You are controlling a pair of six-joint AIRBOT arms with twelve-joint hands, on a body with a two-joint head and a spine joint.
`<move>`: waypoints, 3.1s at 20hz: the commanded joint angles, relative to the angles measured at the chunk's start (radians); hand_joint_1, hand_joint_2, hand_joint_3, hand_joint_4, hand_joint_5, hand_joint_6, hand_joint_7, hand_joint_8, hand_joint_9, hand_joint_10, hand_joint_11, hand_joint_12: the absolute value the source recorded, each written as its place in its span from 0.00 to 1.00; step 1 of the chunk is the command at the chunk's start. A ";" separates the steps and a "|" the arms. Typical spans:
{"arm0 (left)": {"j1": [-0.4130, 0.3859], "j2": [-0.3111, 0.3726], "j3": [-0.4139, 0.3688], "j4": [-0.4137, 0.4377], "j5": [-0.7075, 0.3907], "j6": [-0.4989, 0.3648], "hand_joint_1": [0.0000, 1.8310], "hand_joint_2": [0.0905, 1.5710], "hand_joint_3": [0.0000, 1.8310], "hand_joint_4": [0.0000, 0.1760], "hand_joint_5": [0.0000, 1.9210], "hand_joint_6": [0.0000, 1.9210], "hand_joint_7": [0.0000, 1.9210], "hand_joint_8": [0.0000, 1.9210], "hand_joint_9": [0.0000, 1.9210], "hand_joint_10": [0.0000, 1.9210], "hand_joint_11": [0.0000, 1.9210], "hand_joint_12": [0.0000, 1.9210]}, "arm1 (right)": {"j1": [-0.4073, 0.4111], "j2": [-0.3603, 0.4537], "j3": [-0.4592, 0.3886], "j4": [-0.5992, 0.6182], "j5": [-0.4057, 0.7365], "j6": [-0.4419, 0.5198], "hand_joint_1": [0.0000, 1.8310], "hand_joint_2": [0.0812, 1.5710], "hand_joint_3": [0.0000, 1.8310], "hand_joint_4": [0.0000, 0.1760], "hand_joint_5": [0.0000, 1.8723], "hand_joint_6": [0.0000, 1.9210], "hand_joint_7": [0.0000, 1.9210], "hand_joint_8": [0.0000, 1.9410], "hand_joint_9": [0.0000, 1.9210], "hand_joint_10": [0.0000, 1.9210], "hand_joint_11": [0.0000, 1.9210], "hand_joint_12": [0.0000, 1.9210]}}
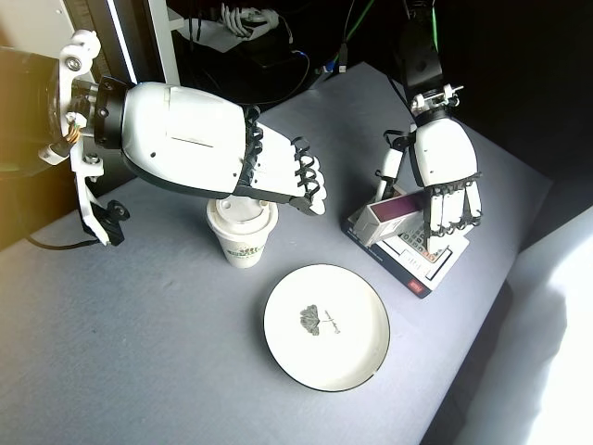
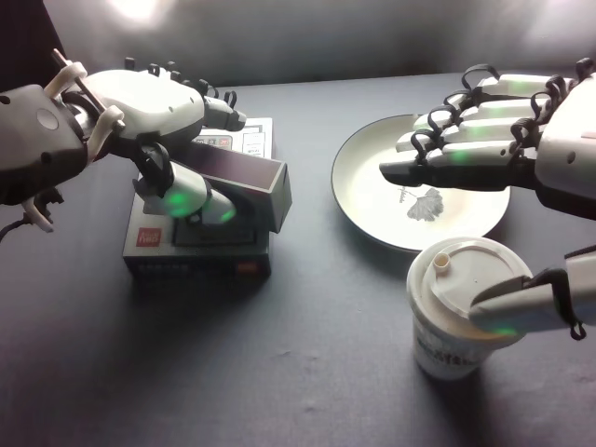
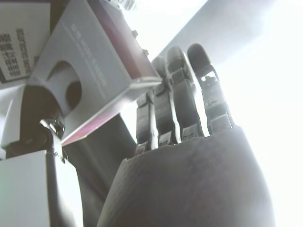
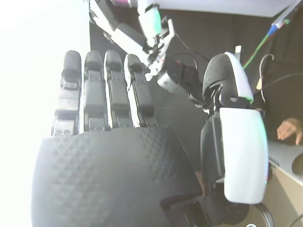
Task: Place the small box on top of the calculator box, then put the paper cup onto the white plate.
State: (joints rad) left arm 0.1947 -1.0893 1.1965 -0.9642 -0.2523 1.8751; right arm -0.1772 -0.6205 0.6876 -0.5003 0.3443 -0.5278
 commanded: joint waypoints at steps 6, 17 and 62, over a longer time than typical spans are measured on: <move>-0.037 0.025 -0.015 0.010 -0.081 -0.009 0.25 0.61 0.00 0.00 0.10 0.00 0.13 0.00 0.13 0.00 0.00 0.29 | 0.009 0.011 0.000 0.004 0.081 0.006 0.35 0.48 0.00 0.00 0.00 0.00 0.00 0.00 0.00 0.00 0.00 0.05; -0.035 0.147 -0.182 -0.045 -0.113 -0.038 0.24 0.61 0.00 0.00 0.11 0.00 0.14 0.00 0.13 0.00 0.00 0.27 | 0.005 0.031 0.000 -0.144 0.047 0.157 0.60 0.45 0.00 0.00 0.00 0.00 0.00 0.00 0.00 0.00 0.00 0.00; 0.337 0.469 -0.485 1.478 -0.542 -1.313 0.10 0.76 0.00 0.00 0.16 0.00 0.19 0.00 0.19 0.00 0.00 0.37 | 0.028 -0.047 0.069 -0.661 0.076 0.844 0.80 0.60 0.00 0.00 0.00 0.00 0.00 0.00 0.00 0.00 0.00 0.00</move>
State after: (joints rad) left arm 0.5411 -0.6254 0.7151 0.5407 -0.6891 0.5610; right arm -0.1650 -0.6777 0.7547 -1.2087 0.3634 0.3187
